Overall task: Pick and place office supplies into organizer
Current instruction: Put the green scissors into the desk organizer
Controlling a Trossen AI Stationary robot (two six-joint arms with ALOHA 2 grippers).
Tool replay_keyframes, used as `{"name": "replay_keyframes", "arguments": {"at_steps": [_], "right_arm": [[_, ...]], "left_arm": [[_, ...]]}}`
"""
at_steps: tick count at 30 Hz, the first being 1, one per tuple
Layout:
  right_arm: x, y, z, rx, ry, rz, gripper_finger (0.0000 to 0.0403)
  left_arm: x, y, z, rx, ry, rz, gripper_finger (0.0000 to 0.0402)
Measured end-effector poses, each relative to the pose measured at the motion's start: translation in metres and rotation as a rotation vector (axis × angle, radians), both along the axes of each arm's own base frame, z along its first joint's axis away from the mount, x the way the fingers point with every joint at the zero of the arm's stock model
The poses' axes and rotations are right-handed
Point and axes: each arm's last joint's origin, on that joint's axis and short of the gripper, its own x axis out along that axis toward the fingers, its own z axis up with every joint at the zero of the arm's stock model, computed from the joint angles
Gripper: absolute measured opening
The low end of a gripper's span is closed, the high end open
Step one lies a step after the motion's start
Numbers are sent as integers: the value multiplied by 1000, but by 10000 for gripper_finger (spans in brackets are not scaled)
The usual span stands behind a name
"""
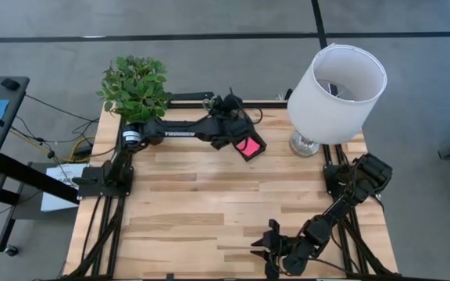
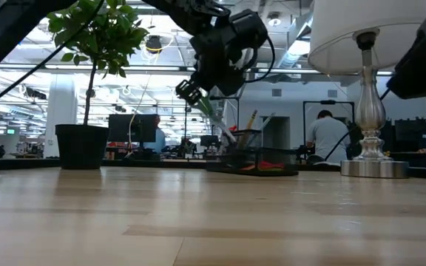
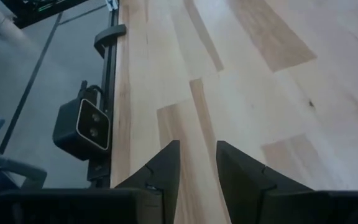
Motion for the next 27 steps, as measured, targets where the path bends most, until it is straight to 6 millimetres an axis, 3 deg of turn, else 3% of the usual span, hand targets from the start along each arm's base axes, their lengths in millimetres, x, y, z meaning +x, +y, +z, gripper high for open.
{"name": "replay_keyframes", "arguments": {"at_steps": [15, 27], "right_arm": [[-4, -1, -3, -24, 33, -3, 98], [-4, -1, -3, -1, 34, -18, 98]], "left_arm": [[7, -1, 59, -14, -86, -40, 2], [6, 32, 44, -96, 15, -75, 2]]}}
